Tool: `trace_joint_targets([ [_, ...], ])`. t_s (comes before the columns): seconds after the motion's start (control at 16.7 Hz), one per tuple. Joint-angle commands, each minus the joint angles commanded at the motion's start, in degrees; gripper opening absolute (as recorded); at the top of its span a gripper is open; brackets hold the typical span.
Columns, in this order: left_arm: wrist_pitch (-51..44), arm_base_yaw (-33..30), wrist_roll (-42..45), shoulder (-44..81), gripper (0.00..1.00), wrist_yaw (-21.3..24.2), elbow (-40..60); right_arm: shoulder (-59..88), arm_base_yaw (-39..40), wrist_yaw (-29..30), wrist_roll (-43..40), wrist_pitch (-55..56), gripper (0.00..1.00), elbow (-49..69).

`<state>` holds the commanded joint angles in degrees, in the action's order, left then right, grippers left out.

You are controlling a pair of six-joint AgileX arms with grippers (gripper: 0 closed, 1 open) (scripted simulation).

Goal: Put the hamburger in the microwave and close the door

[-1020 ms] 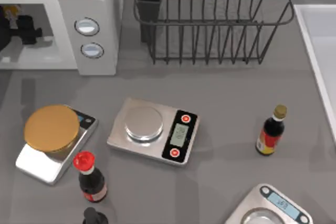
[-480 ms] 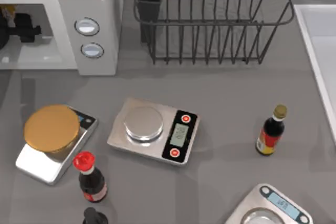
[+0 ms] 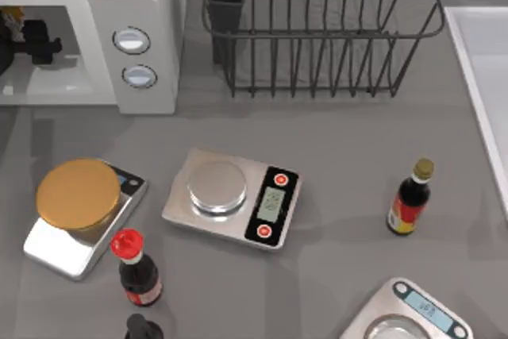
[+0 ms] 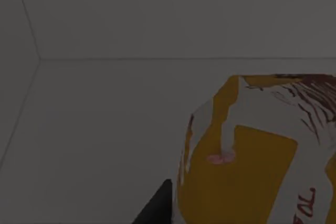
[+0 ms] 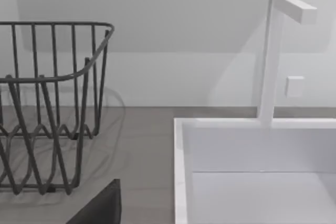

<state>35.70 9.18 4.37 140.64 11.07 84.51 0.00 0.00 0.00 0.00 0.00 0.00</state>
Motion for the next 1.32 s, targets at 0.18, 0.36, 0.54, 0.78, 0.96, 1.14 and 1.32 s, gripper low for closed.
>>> trace_joint_targets([
  [0.18,0.00,0.00,0.00,0.00,0.75,0.00,0.00,0.00,0.00,0.00,0.00,0.00,1.00,0.00],
  [0.36,0.00,0.00,0.00,0.00,0.98,0.00,0.00,0.00,0.00,0.00,0.00,0.00,1.00,0.00],
  [0.54,0.00,0.00,0.00,0.00,1.00,0.00,0.00,0.00,0.00,0.00,0.00,0.00,1.00,0.00],
  [0.78,0.00,0.00,0.00,0.00,1.00,0.00,0.00,0.00,0.00,0.00,0.00,0.00,1.00,0.00],
  [0.96,3.24,-0.70,0.00,-5.98,1.00,0.01,-10.12,0.00,0.00,0.00,0.00,0.00,1.00,0.00],
  [1.14,-0.16,-0.70,0.00,-8.54,1.00,-0.04,-9.34,0.00,0.00,0.00,0.00,0.00,1.00,0.00],
  [1.32,-6.13,-0.70,0.02,-13.02,1.00,-0.11,-7.86,0.00,0.00,0.00,0.00,0.00,1.00,0.00],
])
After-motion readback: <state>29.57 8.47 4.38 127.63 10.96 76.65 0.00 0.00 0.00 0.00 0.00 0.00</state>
